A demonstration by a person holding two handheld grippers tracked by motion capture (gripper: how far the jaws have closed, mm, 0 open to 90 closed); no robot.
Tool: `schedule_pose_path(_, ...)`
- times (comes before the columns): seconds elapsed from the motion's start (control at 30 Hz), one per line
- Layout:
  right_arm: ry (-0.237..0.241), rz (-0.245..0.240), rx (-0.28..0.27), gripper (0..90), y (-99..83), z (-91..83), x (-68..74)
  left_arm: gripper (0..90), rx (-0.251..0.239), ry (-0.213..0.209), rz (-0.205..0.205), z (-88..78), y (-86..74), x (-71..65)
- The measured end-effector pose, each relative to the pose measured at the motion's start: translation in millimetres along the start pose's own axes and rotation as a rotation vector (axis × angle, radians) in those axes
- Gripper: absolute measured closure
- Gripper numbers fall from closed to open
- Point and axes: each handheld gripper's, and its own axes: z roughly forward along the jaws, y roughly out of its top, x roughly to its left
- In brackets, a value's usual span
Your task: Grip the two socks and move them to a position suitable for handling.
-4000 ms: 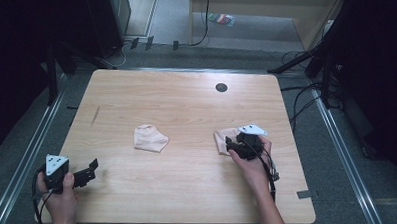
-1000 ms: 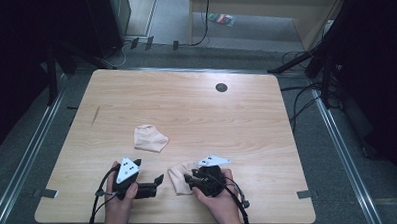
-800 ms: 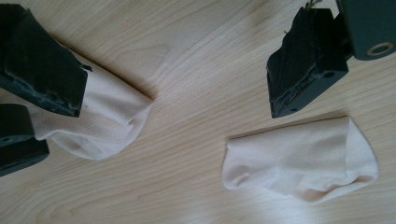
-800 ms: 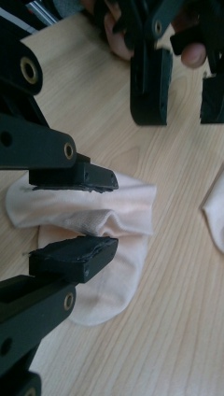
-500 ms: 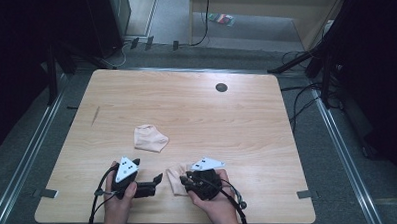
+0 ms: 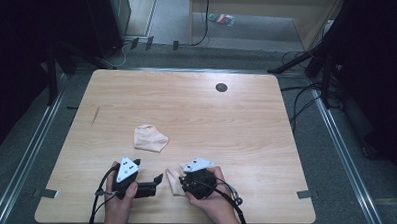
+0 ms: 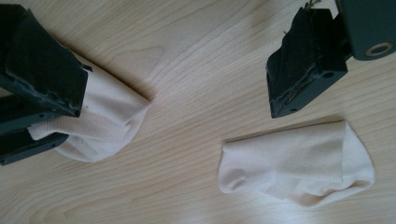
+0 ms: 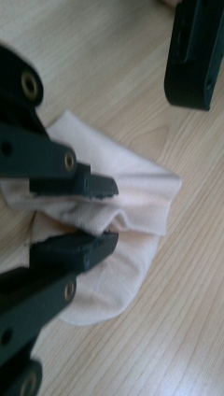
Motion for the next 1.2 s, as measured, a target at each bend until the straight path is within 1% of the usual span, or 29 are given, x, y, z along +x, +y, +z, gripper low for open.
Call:
schedule_pose_path(0.1,-0.007,0.003,-0.004,85.1,1.1,-0.3,-0.7,5.3,0.002,-0.015,-0.003,0.4,-0.2,-1.1)
schedule_pose_path(0.17,0.009,0.020,-0.019,86.4,3.8,-3.8,-1.2,5.3,0.004,-0.021,-0.007,1.0,-0.7,-3.4)
schedule_pose_path(0.2,0.013,0.023,-0.031,86.7,5.8,-6.1,-1.1,5.3,0.007,-0.036,-0.004,2.1,-1.1,-5.3)
schedule_pose_path(0.23,0.013,0.023,-0.031,86.7,5.8,-6.1,-1.1,5.3,0.007,-0.036,-0.004,2.1,-1.1,-5.3)
schedule_pose_path(0.27,0.022,0.026,-0.050,87.0,11.1,-11.4,0.1,5.3,0.016,-0.059,0.000,4.2,-1.5,-9.7)
schedule_pose_path(0.37,0.025,0.036,-0.074,87.1,17.5,-17.8,0.5,7.3,0.036,-0.076,0.018,8.4,-2.0,-18.3)
schedule_pose_path(0.43,0.025,0.057,-0.094,87.1,21.7,-22.9,0.3,7.5,0.050,-0.116,0.023,10.3,-1.6,-25.2)
schedule_pose_path(0.5,0.018,0.062,-0.112,87.0,24.3,-26.8,0.6,7.4,0.066,-0.163,0.016,12.5,-0.6,-29.4)
schedule_pose_path(0.53,0.018,0.061,-0.121,87.0,25.5,-28.9,0.9,7.4,0.074,-0.177,0.017,13.9,-0.4,-32.8)
schedule_pose_path(0.57,0.020,0.065,-0.127,87.0,26.6,-31.2,2.1,7.4,0.087,-0.172,0.024,15.5,0.0,-36.4)
schedule_pose_path(0.6,0.020,0.065,-0.127,87.0,26.6,-31.2,2.1,7.4,0.087,-0.172,0.024,15.5,0.0,-36.4)
schedule_pose_path(0.63,0.023,0.062,-0.142,87.0,29.1,-35.6,5.2,7.4,0.114,-0.192,0.026,18.6,1.5,-41.6)
schedule_pose_path(0.67,0.023,0.062,-0.142,87.0,29.1,-35.6,5.2,7.4,0.114,-0.192,0.026,18.6,1.5,-41.6)
schedule_pose_path(0.7,0.028,0.062,-0.162,86.9,32.3,-40.7,8.6,8.0,0.132,-0.185,0.027,20.7,1.6,-47.3)
schedule_pose_path(0.73,0.028,0.062,-0.162,86.9,32.3,-40.7,8.6,11.6,0.132,-0.185,0.027,20.7,1.6,-47.3)
schedule_pose_path(0.77,0.034,0.061,-0.166,86.9,33.3,-42.5,9.6,11.6,0.148,-0.171,0.020,22.5,1.4,-49.6)
schedule_pose_path(0.8,0.040,0.061,-0.185,86.9,36.0,-47.5,11.8,16.0,0.164,-0.156,0.016,24.6,0.8,-52.0)
schedule_pose_path(0.83,0.045,0.063,-0.192,86.9,36.7,-49.3,12.2,17.8,0.161,-0.150,0.010,24.6,0.9,-52.8)
schedule_pose_path(0.87,0.045,0.063,-0.192,86.9,36.7,-49.3,12.2,22.5,0.161,-0.150,0.010,24.6,0.9,-52.8)
schedule_pose_path(0.9,0.053,0.068,-0.198,86.9,37.6,-51.8,13.1,22.5,0.144,-0.151,-0.007,23.6,1.7,-52.0)
schedule_pose_path(0.93,0.067,0.069,-0.211,86.9,39.0,-54.8,14.3,27.6,0.128,-0.156,-0.023,22.7,2.2,-51.0)
schedule_pose_path(0.97,0.098,0.082,-0.225,86.8,40.5,-58.4,15.4,37.9,0.118,-0.155,-0.023,21.4,2.8,-50.2)
schedule_pose_path(1.0,0.115,0.091,-0.231,86.8,41.2,-60.1,16.0,46.2,0.062,-0.156,-0.016,14.4,3.6,-46.7)
schedule_pose_path(1.03,0.139,0.098,-0.246,86.8,42.2,-62.8,16.7,54.5,0.043,-0.153,-0.011,11.0,4.1,-45.0)
schedule_pose_path(1.07,0.151,0.097,-0.256,86.8,42.7,-64.4,17.0,65.0,0.025,-0.119,0.012,5.9,4.7,-43.1)
schedule_pose_path(1.1,0.160,0.099,-0.271,86.9,43.3,-66.1,17.5,74.4,-0.004,-0.057,0.032,-1.4,5.2,-41.6)
schedule_pose_path(1.13,0.154,0.100,-0.289,86.9,43.8,-67.5,17.2,80.8,-0.004,-0.057,0.032,-1.4,5.2,-41.6)
schedule_pose_path(1.17,0.151,0.104,-0.307,86.9,43.8,-68.1,16.4,85.3,-0.051,0.039,0.058,-13.5,5.7,-38.9)
schedule_pose_path(1.2,0.151,0.104,-0.307,86.9,43.8,-68.1,16.4,87.1,-0.051,0.039,0.058,-13.5,5.7,-38.9)
